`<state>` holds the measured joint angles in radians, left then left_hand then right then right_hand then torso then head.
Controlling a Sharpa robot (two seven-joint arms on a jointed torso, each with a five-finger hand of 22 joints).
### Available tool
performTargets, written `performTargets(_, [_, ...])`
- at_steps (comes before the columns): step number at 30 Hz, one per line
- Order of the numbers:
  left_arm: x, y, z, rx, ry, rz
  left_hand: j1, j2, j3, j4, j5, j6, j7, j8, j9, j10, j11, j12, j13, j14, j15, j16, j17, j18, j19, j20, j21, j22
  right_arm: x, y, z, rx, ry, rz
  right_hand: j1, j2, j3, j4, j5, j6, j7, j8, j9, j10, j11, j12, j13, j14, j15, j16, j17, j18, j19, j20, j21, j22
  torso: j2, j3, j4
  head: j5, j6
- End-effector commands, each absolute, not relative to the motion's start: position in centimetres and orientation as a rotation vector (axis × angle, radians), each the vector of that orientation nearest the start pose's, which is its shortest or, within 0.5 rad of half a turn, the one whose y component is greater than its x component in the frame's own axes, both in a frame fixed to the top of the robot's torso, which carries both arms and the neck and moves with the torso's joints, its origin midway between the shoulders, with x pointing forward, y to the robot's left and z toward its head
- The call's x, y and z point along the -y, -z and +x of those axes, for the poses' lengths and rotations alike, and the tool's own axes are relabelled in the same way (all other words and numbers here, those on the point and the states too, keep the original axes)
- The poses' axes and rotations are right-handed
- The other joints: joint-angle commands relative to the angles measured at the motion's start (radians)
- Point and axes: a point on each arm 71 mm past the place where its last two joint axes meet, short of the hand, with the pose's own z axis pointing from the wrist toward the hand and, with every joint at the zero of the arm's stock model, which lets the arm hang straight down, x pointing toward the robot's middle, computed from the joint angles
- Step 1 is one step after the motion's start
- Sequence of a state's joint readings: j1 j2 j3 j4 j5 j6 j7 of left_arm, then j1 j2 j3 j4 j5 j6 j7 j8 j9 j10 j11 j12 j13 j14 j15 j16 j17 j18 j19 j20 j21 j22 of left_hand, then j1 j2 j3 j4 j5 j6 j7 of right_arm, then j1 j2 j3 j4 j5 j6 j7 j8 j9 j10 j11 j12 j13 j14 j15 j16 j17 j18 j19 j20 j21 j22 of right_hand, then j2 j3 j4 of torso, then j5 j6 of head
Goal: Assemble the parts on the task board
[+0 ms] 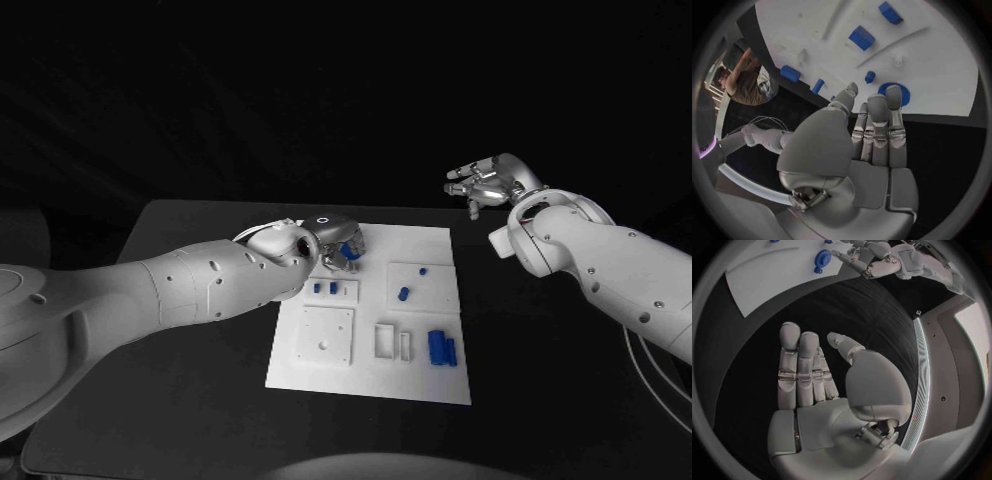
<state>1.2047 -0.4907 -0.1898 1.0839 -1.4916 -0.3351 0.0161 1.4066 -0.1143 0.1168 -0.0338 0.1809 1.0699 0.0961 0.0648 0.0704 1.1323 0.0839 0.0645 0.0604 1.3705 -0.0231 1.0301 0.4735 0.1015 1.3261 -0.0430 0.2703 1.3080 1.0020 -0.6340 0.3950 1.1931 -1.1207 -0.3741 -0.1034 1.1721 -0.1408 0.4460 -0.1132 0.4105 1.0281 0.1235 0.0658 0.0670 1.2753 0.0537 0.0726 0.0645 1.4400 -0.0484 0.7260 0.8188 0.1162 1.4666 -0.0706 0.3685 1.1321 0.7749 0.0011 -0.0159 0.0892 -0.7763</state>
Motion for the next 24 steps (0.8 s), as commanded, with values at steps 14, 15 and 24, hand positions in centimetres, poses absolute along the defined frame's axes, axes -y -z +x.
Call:
performTargets(14, [-13.5,26.3,53.4,-1.747,0.561,0.426,0.012,0.006,0.029,0.003,0.020,0.000,0.005,-0.002,-0.001,0.022,-0.006,-0.006,-0.001,0.001,0.003,0.006,0.000,0.017,-0.013,0.006,0.012,0.019,22.2,17.0,55.7,-1.490,-0.849,0.554,-0.015,0.000,0.005,-0.001,0.003,0.004,0.004,-0.003,0.000,-0.017,0.004,-0.007,-0.001,-0.001,0.006,0.000,-0.006,0.038,0.039,0.007,-0.016,-0.010,-0.001,0.0006,0.0026,-0.007,-0.006])
performTargets(15, [-13.5,26.4,53.4,-1.749,0.560,0.427,0.013,0.008,0.035,0.003,0.020,0.004,0.004,-0.001,-0.001,0.032,-0.009,-0.006,-0.001,0.001,0.001,0.007,0.000,0.017,-0.013,0.006,0.013,0.020,22.2,17.0,55.7,-1.490,-0.849,0.554,-0.015,0.000,0.005,-0.001,0.003,0.004,0.004,-0.003,0.000,-0.017,0.004,-0.007,-0.001,-0.001,0.006,0.000,-0.006,0.038,0.039,0.007,-0.016,-0.010,-0.001,0.0004,0.0031,-0.007,-0.006])
performTargets(24, [-13.6,26.8,53.5,-1.761,0.544,0.422,0.005,0.009,0.108,-0.003,0.021,0.024,0.007,-0.002,-0.004,0.071,-0.019,-0.006,-0.001,0.002,-0.005,0.016,0.002,0.013,-0.021,0.000,0.037,0.021,22.2,17.0,55.7,-1.491,-0.850,0.554,-0.015,0.000,0.005,-0.001,0.003,0.004,0.004,-0.003,0.000,-0.017,0.004,-0.007,-0.001,-0.001,0.006,0.000,-0.006,0.038,0.039,0.007,-0.016,-0.010,-0.001,-0.0007,0.0025,-0.006,-0.007])
